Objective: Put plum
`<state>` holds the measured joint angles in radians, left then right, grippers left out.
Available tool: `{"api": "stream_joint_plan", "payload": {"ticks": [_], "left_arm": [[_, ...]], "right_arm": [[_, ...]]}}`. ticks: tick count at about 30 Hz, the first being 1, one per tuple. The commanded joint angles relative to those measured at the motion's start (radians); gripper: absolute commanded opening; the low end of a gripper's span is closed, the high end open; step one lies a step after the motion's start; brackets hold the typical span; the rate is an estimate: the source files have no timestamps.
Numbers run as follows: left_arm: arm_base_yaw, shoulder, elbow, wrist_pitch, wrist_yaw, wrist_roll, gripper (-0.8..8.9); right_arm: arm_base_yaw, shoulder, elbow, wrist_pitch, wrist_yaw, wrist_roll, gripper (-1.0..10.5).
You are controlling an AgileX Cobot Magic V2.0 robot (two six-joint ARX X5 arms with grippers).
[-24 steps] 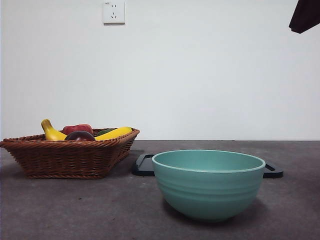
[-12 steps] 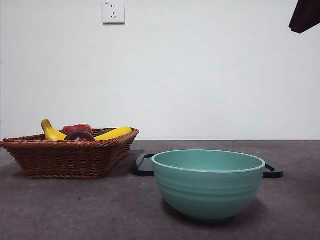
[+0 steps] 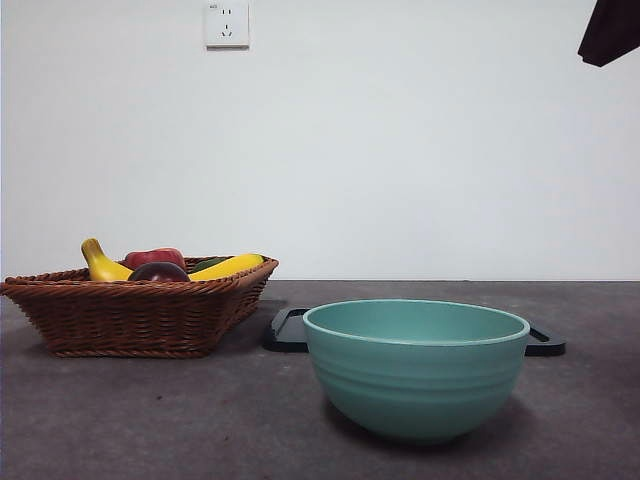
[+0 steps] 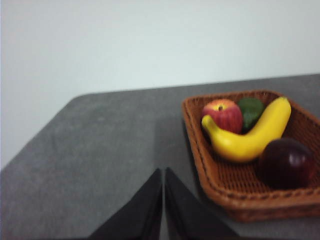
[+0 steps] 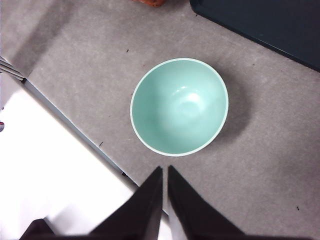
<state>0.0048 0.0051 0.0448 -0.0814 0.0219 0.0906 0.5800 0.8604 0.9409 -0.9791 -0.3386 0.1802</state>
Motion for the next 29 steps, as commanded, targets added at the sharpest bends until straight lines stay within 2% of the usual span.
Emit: {"api": "stream_joint_plan", "payload": {"ticks": [1, 11, 15, 29], "left_arm": [[0.003, -0.002, -0.012, -0.010, -0.005, -0.006, 0.07], [0.002, -0.002, -0.034, -0.105, -0.005, -0.038, 0.07], [0.002, -0.002, -0.033, -0.108, -0.005, -0.086, 0.07], [0.002, -0.002, -0.033, -0.107, -0.004, -0.084, 0.07]], "right_arm": [[0.006, 0.007, 0.016, 0.010, -0.002, -0.009, 0.1], [0.006, 0.007, 0.016, 0.010, -0.002, -0.009, 0.0], [0.006, 0.007, 0.016, 0.010, -0.002, -0.009, 0.1], [0.006, 0.007, 0.016, 0.010, -0.002, -0.009, 0.0]]}}
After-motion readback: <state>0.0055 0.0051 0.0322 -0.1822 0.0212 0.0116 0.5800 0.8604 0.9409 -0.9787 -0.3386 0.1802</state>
